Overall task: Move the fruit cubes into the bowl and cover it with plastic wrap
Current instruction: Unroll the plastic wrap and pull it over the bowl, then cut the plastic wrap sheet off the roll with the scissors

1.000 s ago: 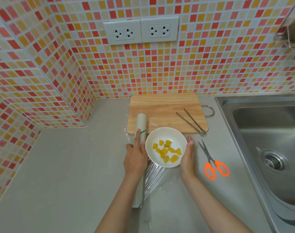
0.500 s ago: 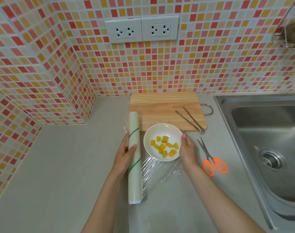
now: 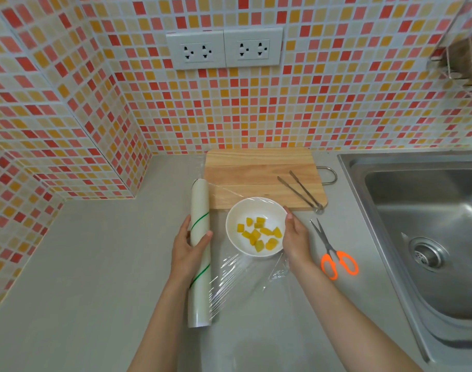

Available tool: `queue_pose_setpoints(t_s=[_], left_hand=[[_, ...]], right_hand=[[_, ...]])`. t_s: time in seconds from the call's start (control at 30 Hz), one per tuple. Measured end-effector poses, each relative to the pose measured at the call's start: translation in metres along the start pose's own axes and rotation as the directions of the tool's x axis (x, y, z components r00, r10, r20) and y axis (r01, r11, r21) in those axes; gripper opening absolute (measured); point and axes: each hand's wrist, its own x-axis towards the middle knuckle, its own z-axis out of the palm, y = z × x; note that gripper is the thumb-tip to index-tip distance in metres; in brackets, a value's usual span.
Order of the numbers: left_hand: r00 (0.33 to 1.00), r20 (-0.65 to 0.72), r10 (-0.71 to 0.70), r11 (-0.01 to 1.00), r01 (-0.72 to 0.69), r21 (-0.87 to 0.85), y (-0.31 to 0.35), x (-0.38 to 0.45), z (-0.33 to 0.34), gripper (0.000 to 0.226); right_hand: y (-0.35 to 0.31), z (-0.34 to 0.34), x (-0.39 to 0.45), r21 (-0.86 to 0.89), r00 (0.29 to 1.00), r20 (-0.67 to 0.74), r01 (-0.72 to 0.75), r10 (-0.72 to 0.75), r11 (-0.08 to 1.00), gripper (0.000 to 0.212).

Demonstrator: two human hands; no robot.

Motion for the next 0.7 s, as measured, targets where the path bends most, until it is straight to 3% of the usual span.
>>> queue_pose_setpoints(t_s=[0.1,0.2,0.27,0.33,0.47,0.7], left_hand=[[1.000,0.023,-0.009,1.000,0.009,0.001,-0.002,0.003,0.000,0.070],[0.999,0.042,-0.022,1.000,0.023,-0.015,-0.004,0.005,-0.002,0.070],[0.999,0.047,-0.027,0.999,0.028,-0.016,-0.006,0.007,-0.003,0.069],[0.999,0.044,-0.029,0.999,0.029,-0.020,-0.008,0.007,-0.002,0.069],[0.998,0.063,-0.031,0.999,0.033,-0.024,-0.010,0.008,-0.002,0.069],[0.997,0.065,-0.042,0.998,0.045,-0.051,-0.011,0.004,-0.003,0.066]], right_hand=[[-0.003,-0.002,-0.003,-0.022,1.000,0.025,0.013,-0.012,1.000,0.035],[-0.013,-0.014,-0.013,-0.195,0.976,0.128,0.200,-0.177,0.960,0.032],[-0.013,-0.033,-0.019,-0.472,0.928,0.103,0.363,-0.358,0.804,0.032],[-0.013,-0.056,-0.024,-0.745,0.888,0.032,0.327,-0.459,0.581,0.031],[-0.009,-0.093,-0.036,-0.966,0.956,-0.016,0.061,-0.292,0.253,0.024],[-0.010,-0.103,-0.040,-0.985,0.994,0.044,0.060,-0.101,0.164,0.025]])
